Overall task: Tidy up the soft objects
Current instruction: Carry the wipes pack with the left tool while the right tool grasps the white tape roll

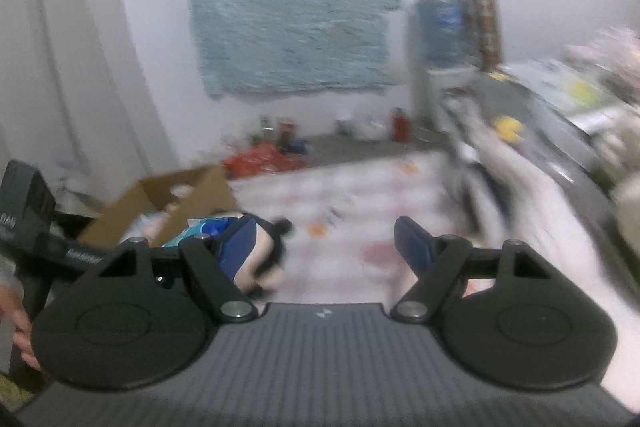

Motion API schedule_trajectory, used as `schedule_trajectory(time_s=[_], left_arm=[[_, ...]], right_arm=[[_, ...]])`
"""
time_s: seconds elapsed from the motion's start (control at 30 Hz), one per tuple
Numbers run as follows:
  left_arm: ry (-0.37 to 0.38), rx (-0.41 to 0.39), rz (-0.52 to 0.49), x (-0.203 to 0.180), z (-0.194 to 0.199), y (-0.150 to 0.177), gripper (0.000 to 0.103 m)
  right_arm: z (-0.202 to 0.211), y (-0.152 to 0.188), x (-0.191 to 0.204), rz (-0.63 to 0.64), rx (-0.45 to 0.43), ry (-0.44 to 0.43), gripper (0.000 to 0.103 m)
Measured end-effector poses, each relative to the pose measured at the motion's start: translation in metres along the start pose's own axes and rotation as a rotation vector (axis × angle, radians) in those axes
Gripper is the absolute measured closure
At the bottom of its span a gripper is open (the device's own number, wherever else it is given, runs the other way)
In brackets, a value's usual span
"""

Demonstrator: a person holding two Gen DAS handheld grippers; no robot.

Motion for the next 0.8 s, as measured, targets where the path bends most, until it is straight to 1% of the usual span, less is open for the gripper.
schedule_trajectory(time_s=[0.07,0.13,0.23,0.33,0.43,0.6,0.67,0.8], left_arm=[[-0.002,-0.058,0.024,0.01,0.018,-0.009,0.037],[-0.008,-0.107,0.047,0.019,0.032,-0.018,0.037],[-0.028,-0.165,0.07,0.032,0.045,-0.028,0.037],[-0.048,-0.189,0.096,0.051,0.052,-0.037,0.037],[-0.06,-0.187,0.13,0.067,0.049,-0.046,0.037],[-0.082,-0.184,0.179,0.094,0.043,-0.057,0.037],[-0.088,-0.183,0.195,0.104,0.041,-0.061,0.037],[-0.092,-0.181,0.221,0.117,0.037,-0.064,0.037]], right_arm=[[-0.028,-0.019,-0.001,0.002,0.02,-0.058,0.027],[-0.064,-0.034,-0.003,0.003,0.056,-0.088,0.027],[-0.124,-0.047,-0.01,0.004,0.119,-0.096,0.028],[-0.185,-0.053,-0.023,-0.005,0.194,-0.075,0.028],[-0.253,-0.049,-0.04,0.024,0.265,-0.027,0.028],[-0.347,-0.022,-0.064,0.034,0.361,0.037,0.029],[-0.374,-0.012,-0.074,0.018,0.386,0.08,0.029],[-0.406,0.007,-0.094,-0.01,0.392,0.127,0.031]])
Point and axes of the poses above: each gripper's, at about its wrist camera, not at the fingertips, and z roughly against the way its jaws point, x to its left, y to its underside, the point moved 1 cm from there along -z, roughly the way its jaws point, and after that the axes turned 12 degrees about -y, right-handed, at the moved point
